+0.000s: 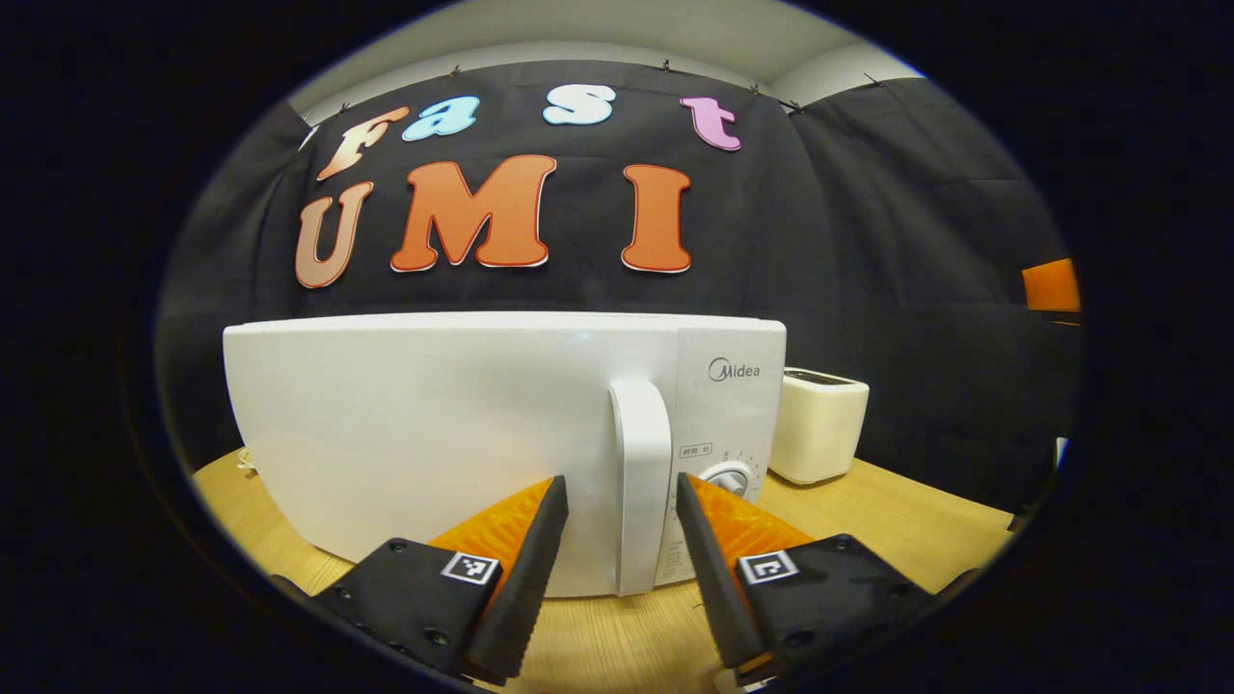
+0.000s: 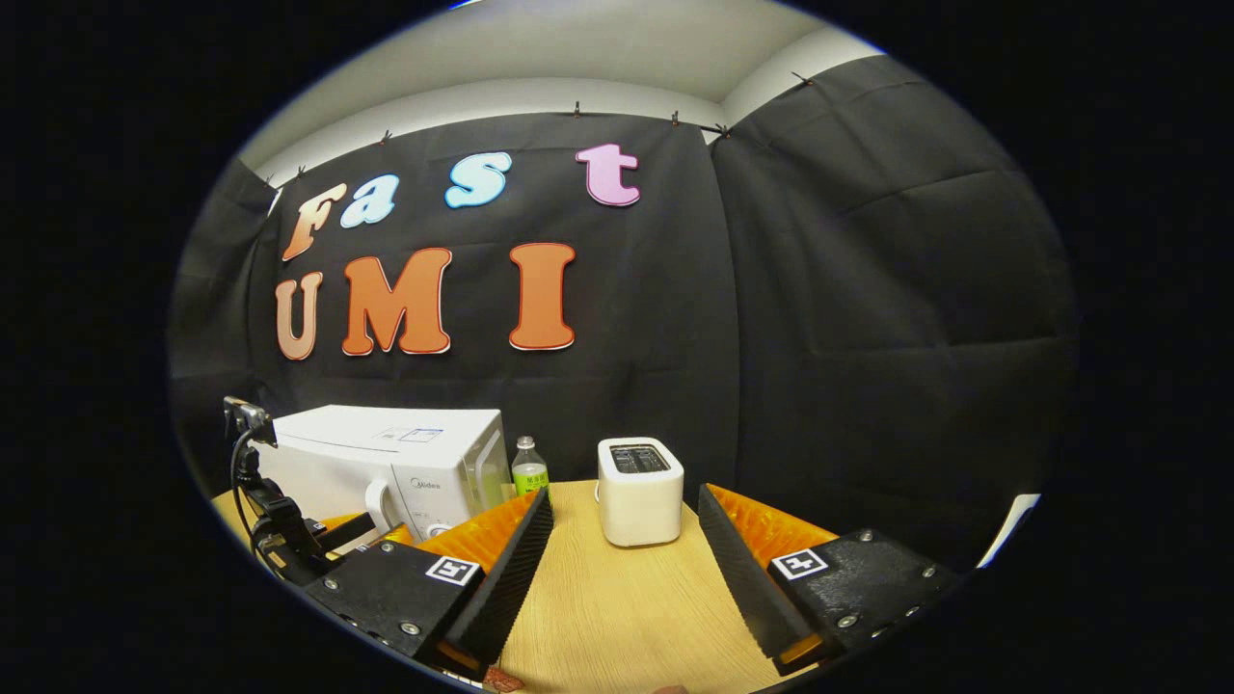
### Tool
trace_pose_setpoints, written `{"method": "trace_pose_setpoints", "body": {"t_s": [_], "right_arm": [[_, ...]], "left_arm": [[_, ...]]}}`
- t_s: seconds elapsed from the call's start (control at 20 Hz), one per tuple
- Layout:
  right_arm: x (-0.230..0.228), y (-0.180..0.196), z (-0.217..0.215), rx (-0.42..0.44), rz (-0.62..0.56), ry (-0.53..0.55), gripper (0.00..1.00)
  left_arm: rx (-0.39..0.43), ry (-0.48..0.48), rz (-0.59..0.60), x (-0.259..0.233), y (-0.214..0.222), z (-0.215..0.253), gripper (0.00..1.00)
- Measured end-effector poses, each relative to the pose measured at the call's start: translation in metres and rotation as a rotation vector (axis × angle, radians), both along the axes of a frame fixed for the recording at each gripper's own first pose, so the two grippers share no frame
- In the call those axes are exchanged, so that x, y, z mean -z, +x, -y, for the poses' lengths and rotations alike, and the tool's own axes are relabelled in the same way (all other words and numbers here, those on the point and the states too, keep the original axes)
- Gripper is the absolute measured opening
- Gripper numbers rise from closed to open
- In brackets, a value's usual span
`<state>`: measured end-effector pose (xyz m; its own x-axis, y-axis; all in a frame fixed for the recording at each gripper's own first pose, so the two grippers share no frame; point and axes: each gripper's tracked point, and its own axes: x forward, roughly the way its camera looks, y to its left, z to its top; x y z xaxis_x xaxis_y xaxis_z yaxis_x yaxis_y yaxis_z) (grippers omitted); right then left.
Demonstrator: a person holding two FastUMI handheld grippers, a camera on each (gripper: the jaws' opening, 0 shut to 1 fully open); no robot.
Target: Open the microwave oven with the left hand, put the food in, and close the microwave oven.
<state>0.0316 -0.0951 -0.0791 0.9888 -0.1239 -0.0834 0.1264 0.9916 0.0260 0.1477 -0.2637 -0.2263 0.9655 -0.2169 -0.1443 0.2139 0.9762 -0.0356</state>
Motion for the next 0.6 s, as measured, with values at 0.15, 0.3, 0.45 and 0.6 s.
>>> {"method": "trace_pose_setpoints", "body": {"t_s": [0.15, 0.3, 0.45, 0.6], "right_arm": [[0.002, 0.000, 0.003, 0.005, 0.004, 0.006, 0.94], [0.002, -0.001, 0.003, 0.003, 0.005, 0.003, 0.94], [0.003, -0.004, -0.001, -0.005, 0.003, 0.007, 0.94], [0.003, -0.007, -0.006, -0.017, 0.000, 0.005, 0.94]], "left_arm": [[0.041, -0.029, 0.009, 0.000, -0.002, 0.013, 0.59], [0.040, 0.024, 0.019, -0.001, -0.002, 0.011, 0.28], [0.038, 0.039, 0.025, 0.000, 0.000, 0.010, 0.14], [0.060, -0.002, -0.013, 0.001, 0.000, 0.011, 0.13]]}}
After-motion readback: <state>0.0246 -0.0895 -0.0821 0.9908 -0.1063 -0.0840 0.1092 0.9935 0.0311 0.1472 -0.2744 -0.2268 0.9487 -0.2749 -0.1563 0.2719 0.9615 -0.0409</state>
